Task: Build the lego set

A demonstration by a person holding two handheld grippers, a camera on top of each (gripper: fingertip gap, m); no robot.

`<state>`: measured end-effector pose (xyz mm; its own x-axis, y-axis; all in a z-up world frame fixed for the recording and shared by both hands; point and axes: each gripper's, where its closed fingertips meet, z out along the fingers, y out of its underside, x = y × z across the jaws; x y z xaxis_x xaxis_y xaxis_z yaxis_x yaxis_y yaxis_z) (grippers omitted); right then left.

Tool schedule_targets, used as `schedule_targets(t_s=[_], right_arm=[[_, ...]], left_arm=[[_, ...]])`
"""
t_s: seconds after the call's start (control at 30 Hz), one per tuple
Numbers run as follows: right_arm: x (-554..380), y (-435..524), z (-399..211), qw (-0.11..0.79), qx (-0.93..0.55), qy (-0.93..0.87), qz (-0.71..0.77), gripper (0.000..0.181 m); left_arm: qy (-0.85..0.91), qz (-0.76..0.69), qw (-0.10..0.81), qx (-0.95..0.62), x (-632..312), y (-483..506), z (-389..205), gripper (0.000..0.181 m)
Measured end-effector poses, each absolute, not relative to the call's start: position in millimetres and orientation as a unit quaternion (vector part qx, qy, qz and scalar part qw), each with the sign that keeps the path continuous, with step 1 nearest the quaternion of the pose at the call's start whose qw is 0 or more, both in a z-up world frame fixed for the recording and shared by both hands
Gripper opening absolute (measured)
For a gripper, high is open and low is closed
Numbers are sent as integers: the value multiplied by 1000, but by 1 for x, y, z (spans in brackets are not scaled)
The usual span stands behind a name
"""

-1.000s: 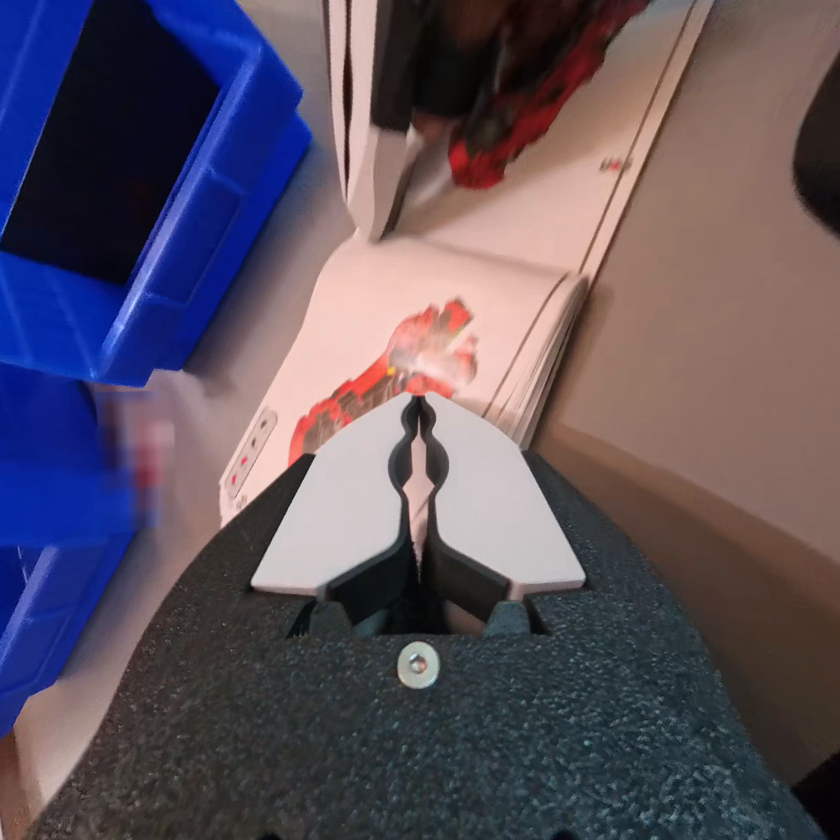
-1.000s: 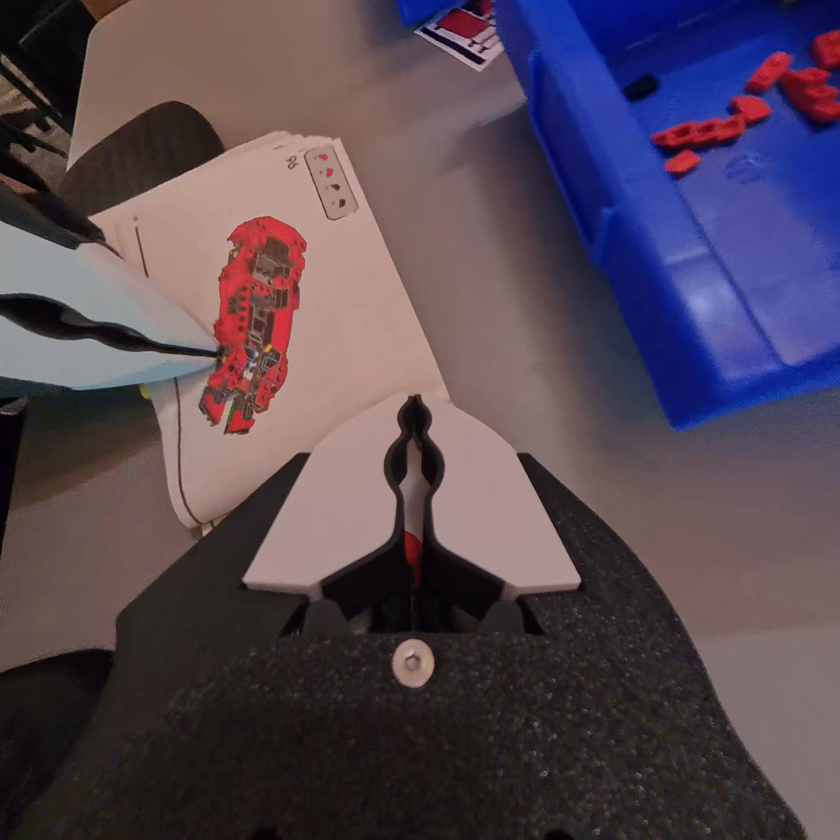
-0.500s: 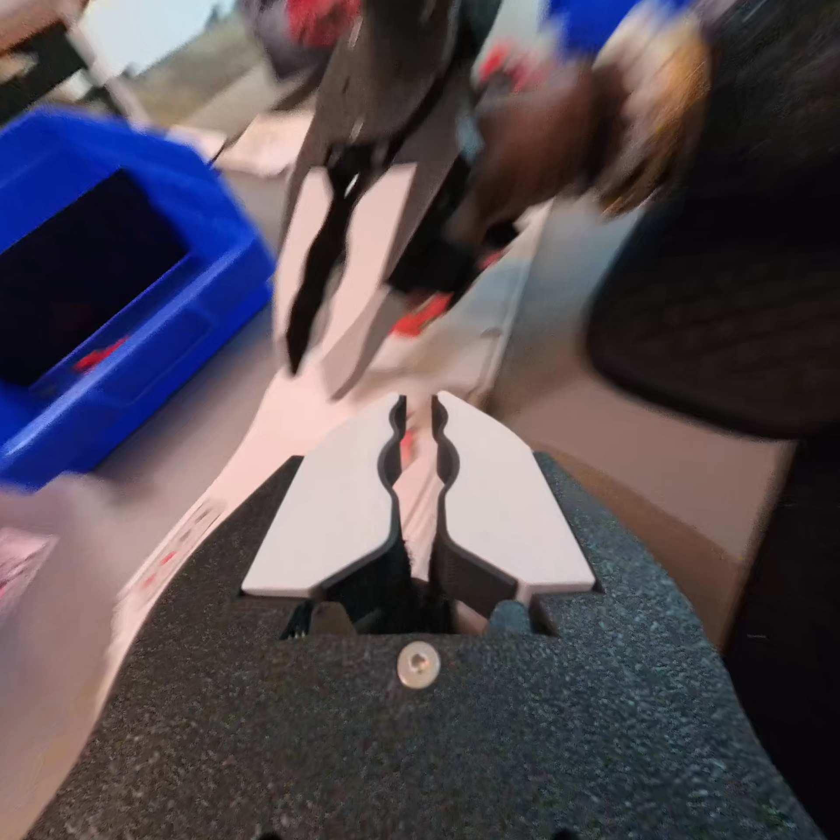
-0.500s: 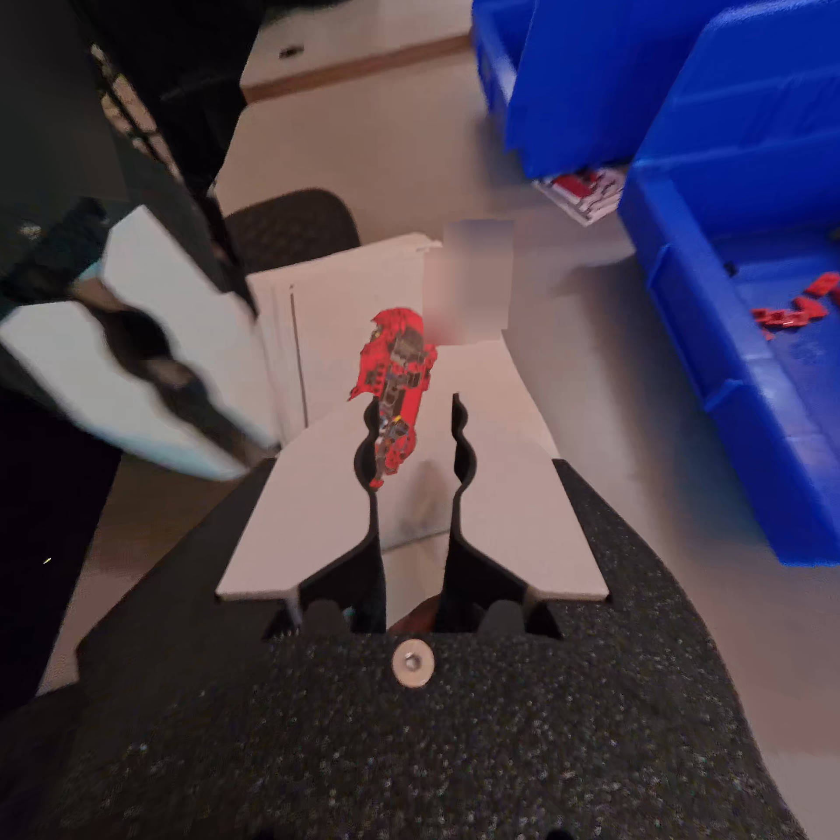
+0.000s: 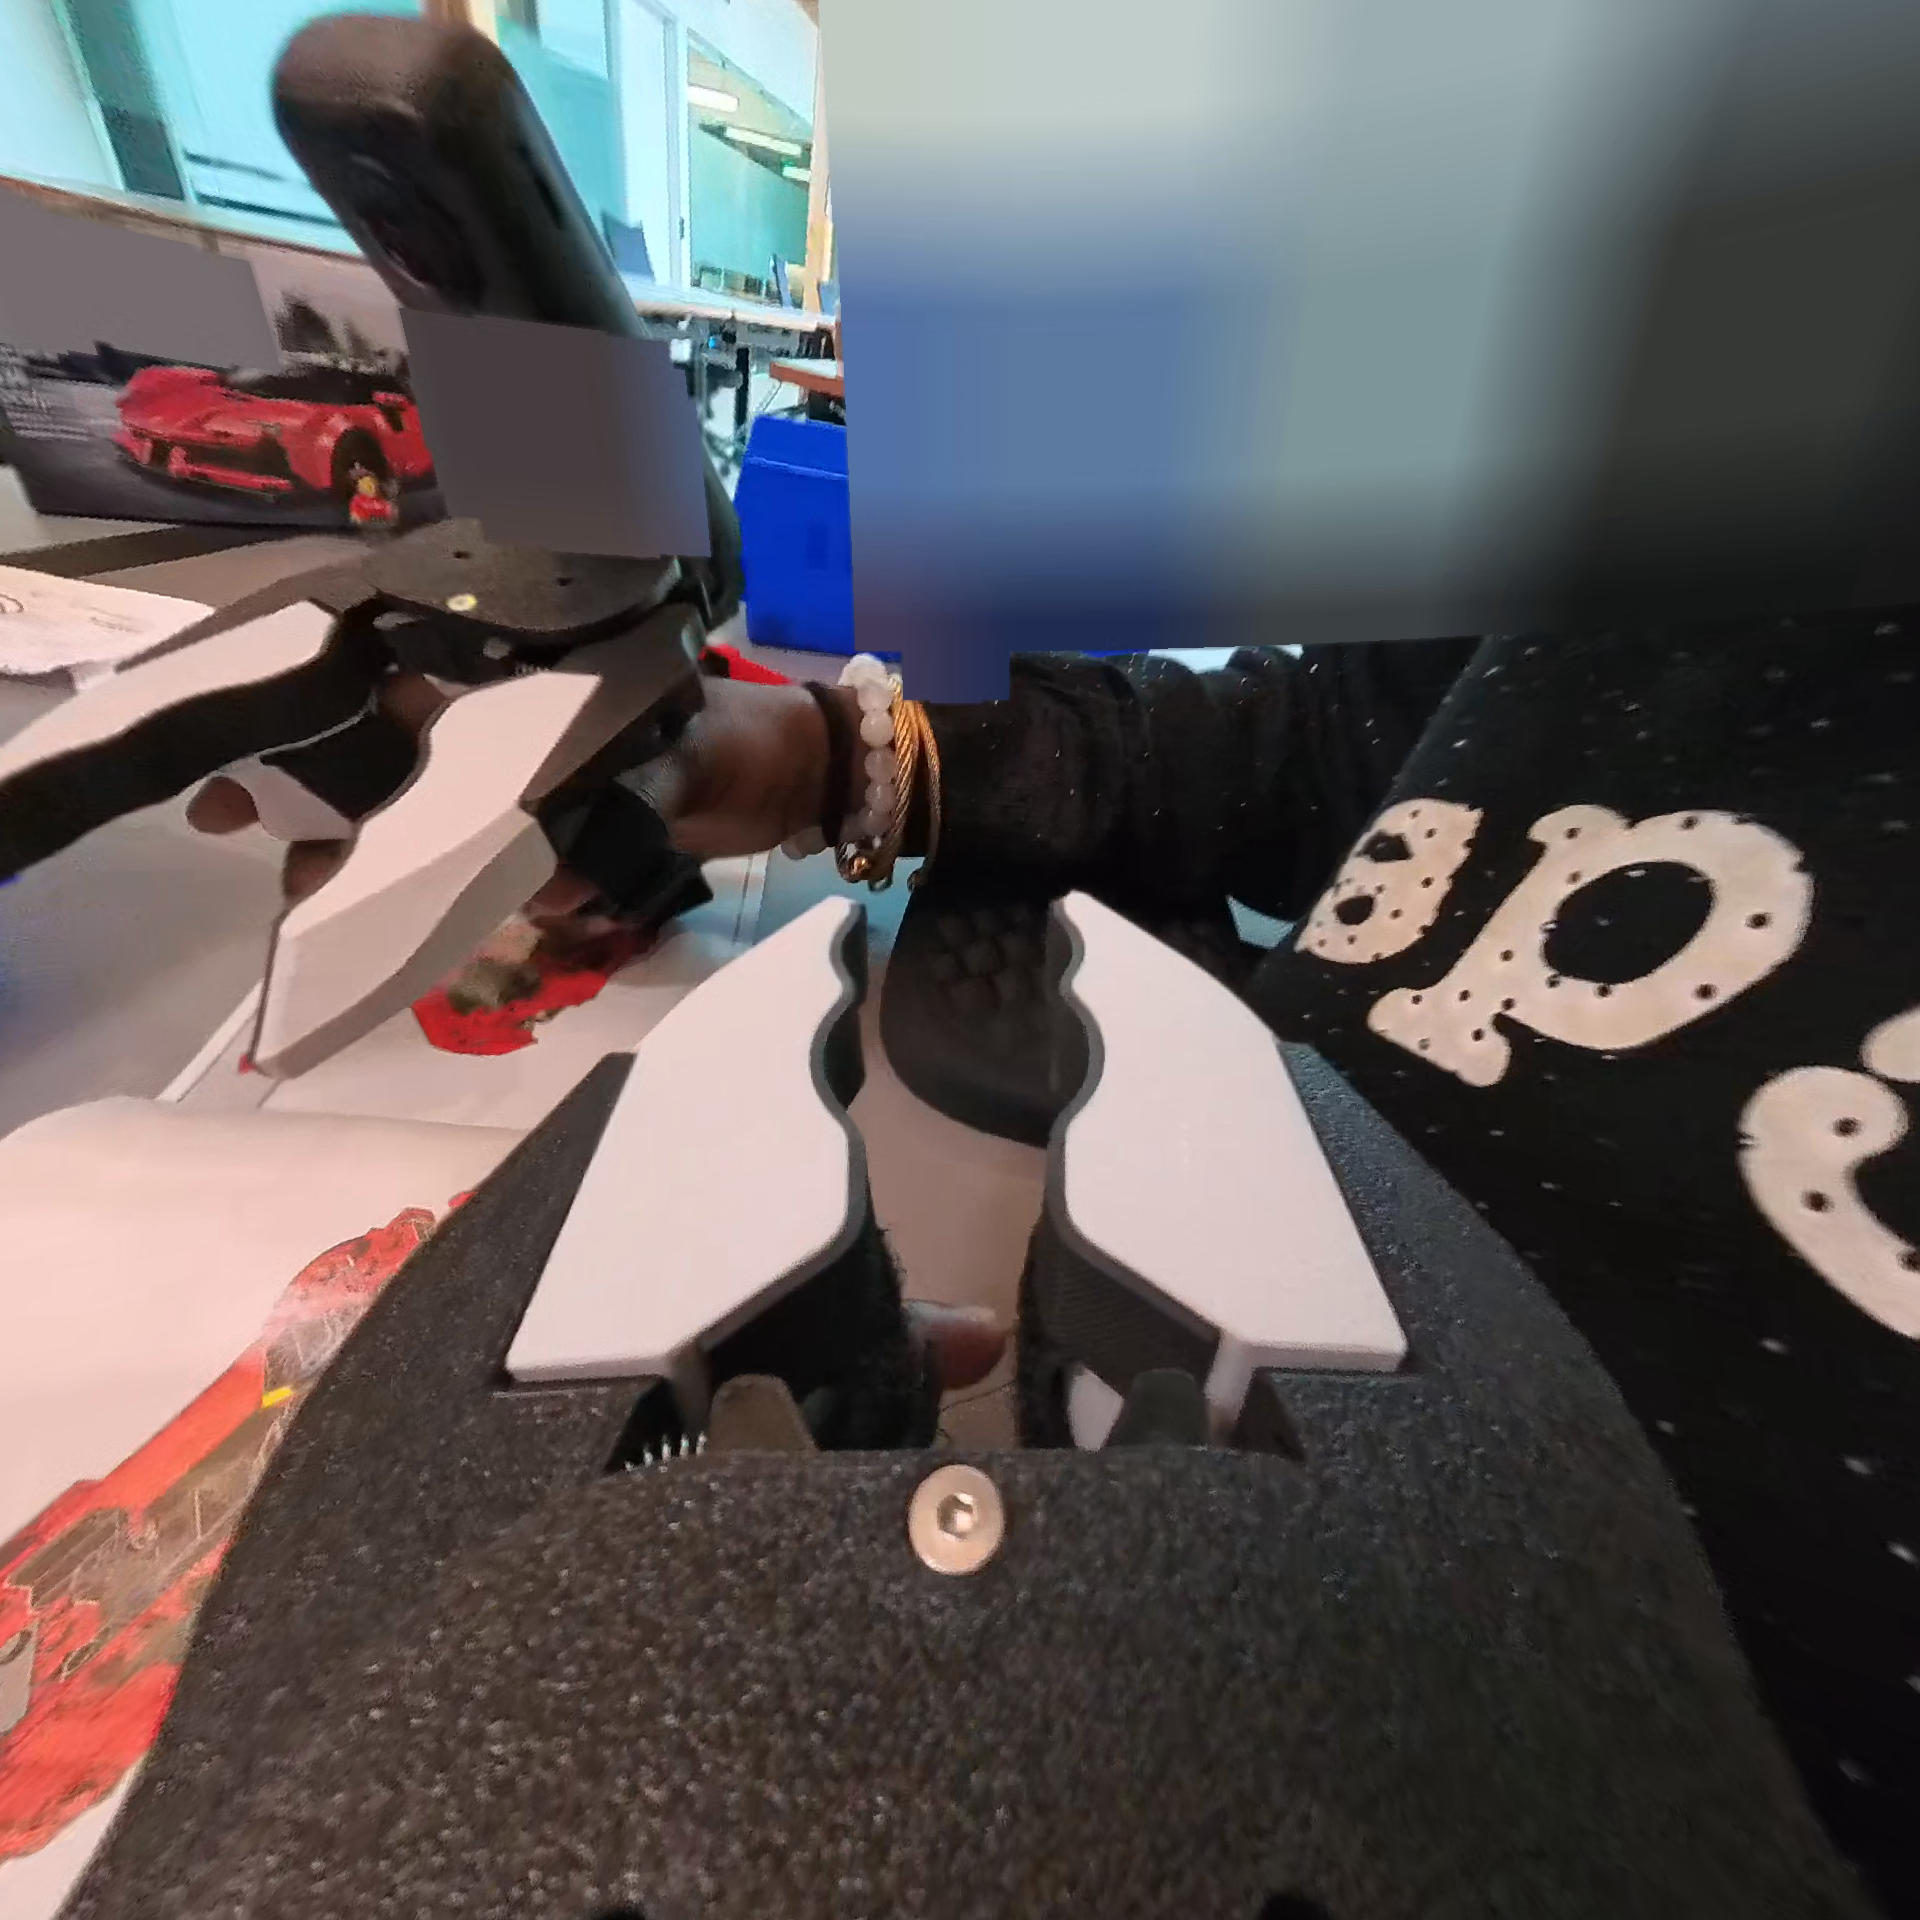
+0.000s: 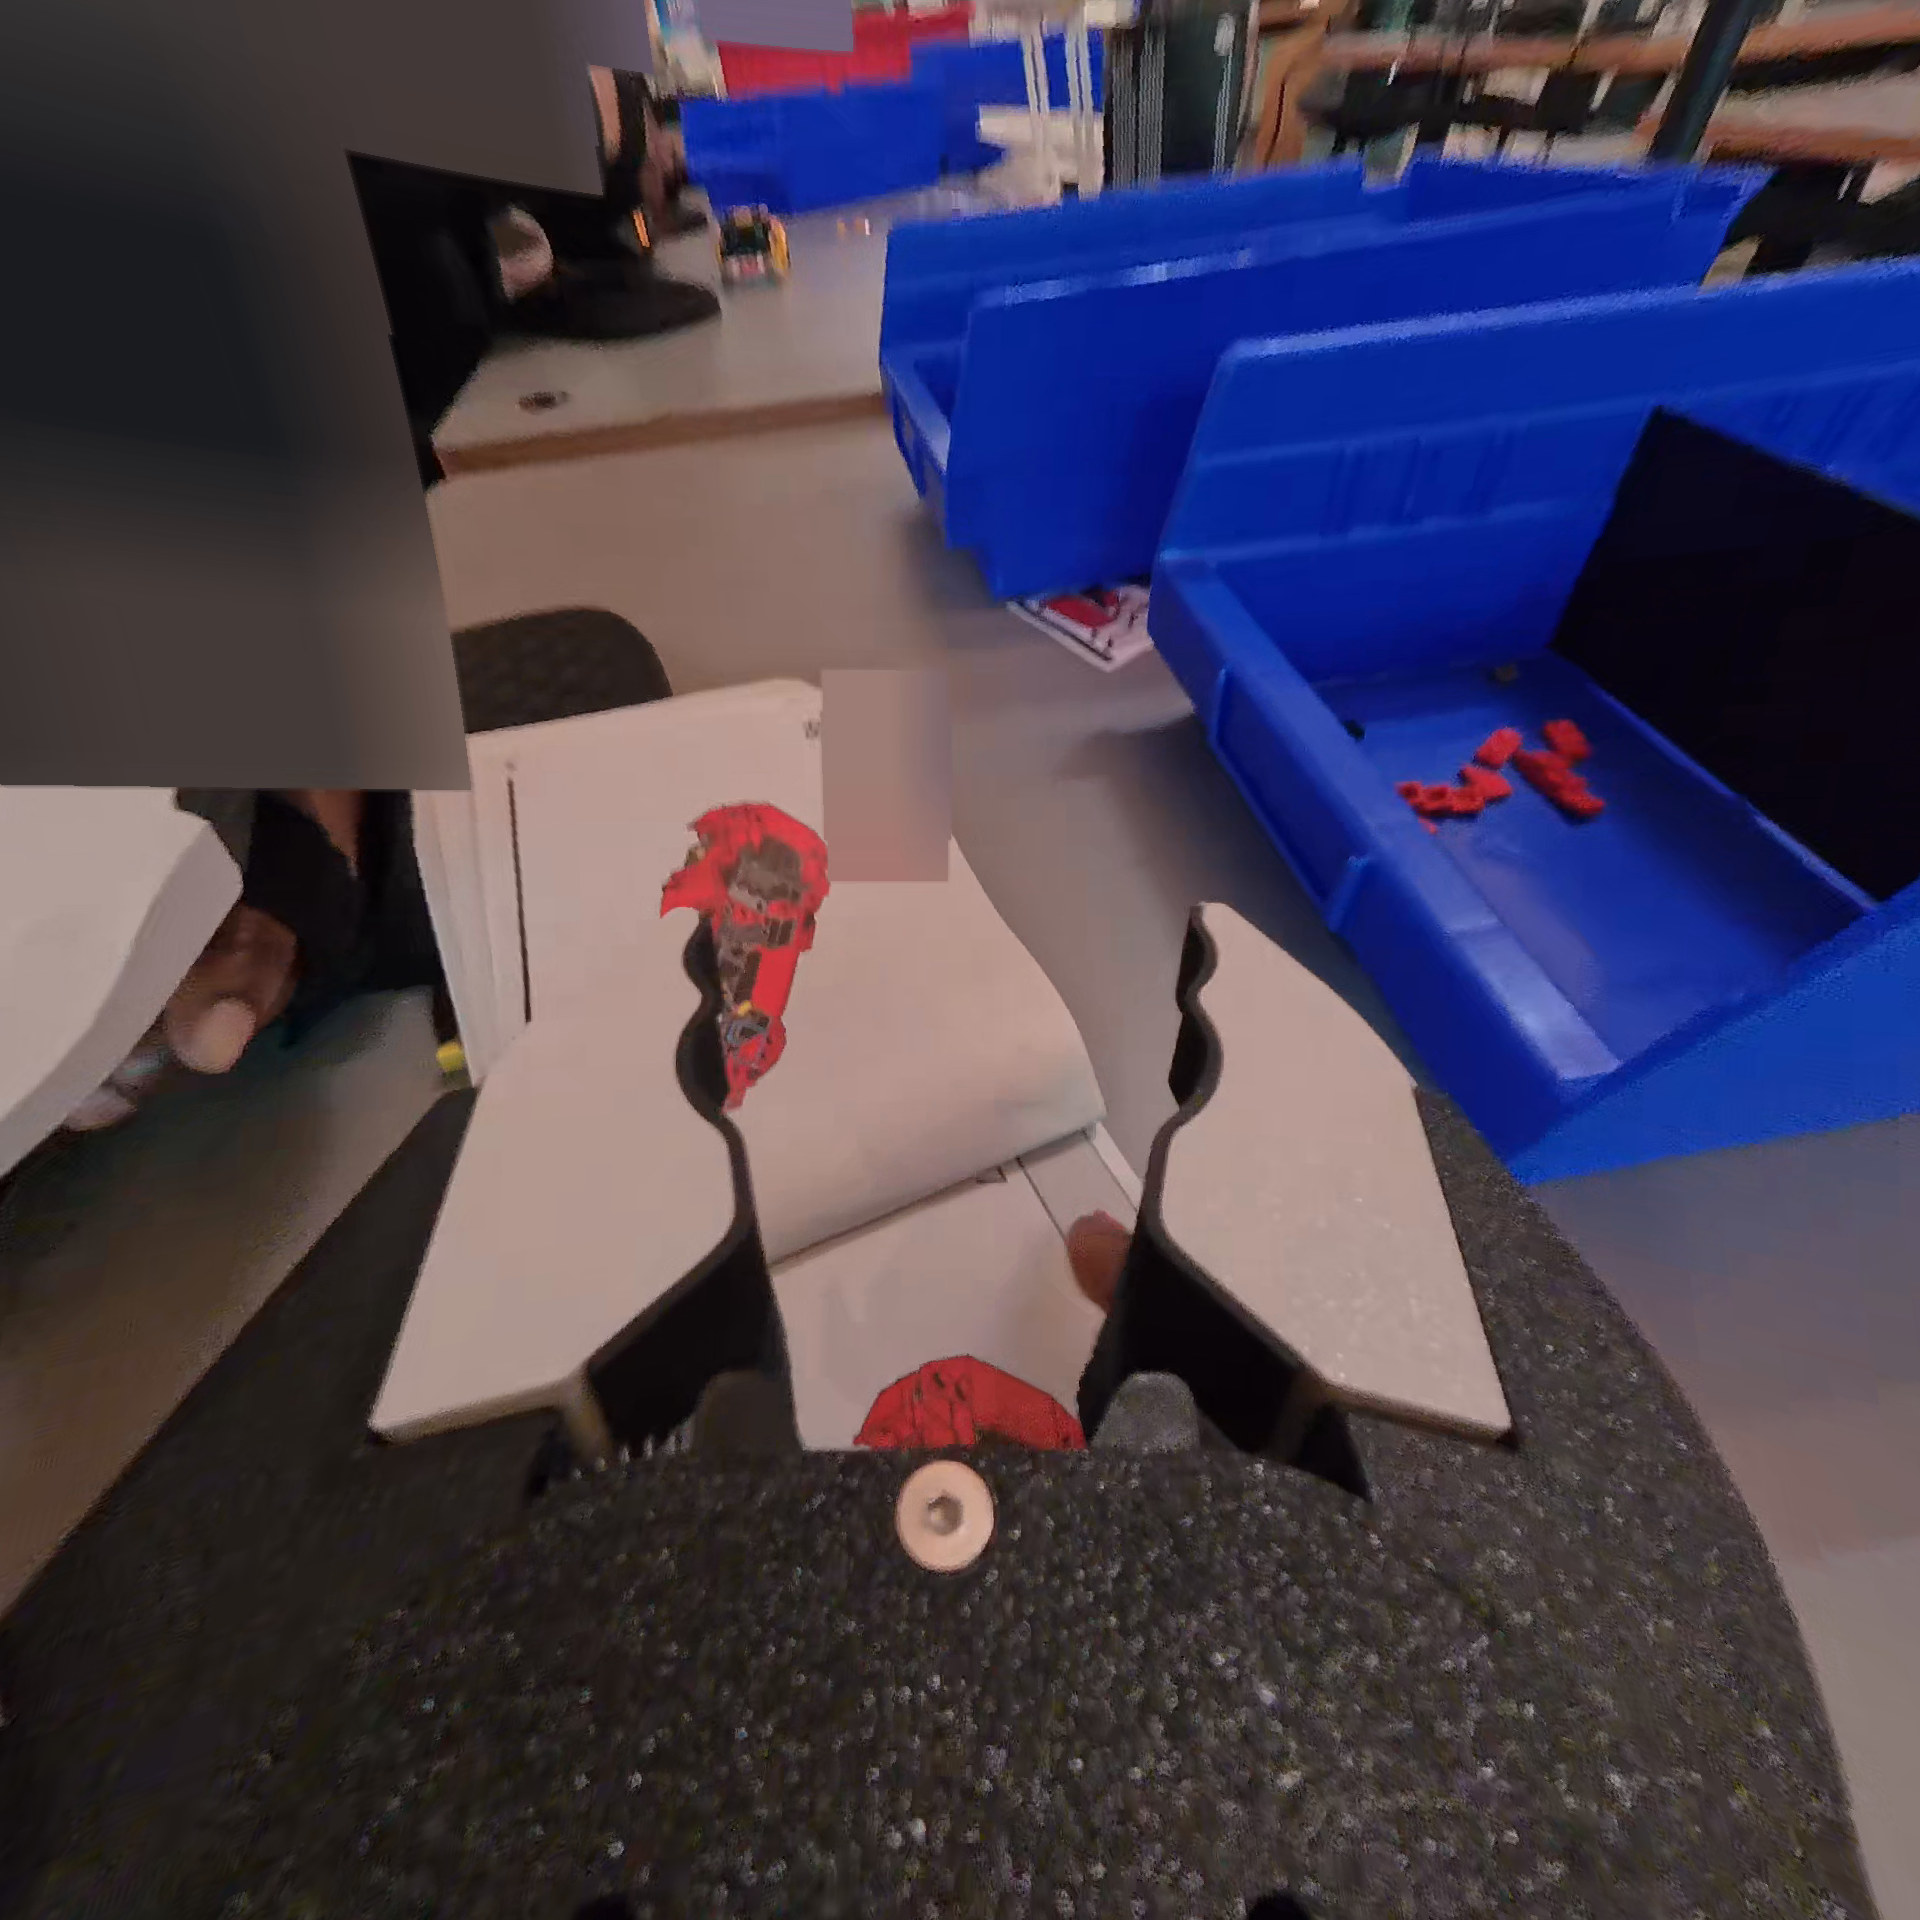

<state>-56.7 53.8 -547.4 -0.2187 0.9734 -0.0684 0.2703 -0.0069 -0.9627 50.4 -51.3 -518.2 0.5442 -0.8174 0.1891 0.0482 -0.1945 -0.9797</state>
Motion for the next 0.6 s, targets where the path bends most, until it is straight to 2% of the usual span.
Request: schedule_targets(t_s=[0.13, 0.23, 0.33, 0.4, 0.47, 0.53, 0.6], right_arm=[[-54, 57, -534, 384, -495, -586, 514, 90], [-52, 55, -530, 376, -489, -589, 522, 79], [-51, 56, -530, 361, -498, -584, 530, 65], [-50, 53, -530, 349, -495, -584, 541, 61], [-50, 50, -531, 342, -492, -590, 542, 58], [-48, 48, -534, 348, -479, -605, 533, 41], [-45, 45, -538, 362, -455, -627, 519, 0]], left_arm=[[244, -383, 607, -652, 16, -42, -486, 29], [193, -315, 636, -678, -52, -24, -464, 32], [133, -182, 611, -759, -149, 1, -466, 33], [42, -90, 594, -798, -217, 14, -458, 28], [-22, -80, 610, -788, -247, 18, -434, 23], [-13, -99, 654, -750, -245, 21, -410, 20], [11, -91, 663, -743, -239, 23, -411, 13]])
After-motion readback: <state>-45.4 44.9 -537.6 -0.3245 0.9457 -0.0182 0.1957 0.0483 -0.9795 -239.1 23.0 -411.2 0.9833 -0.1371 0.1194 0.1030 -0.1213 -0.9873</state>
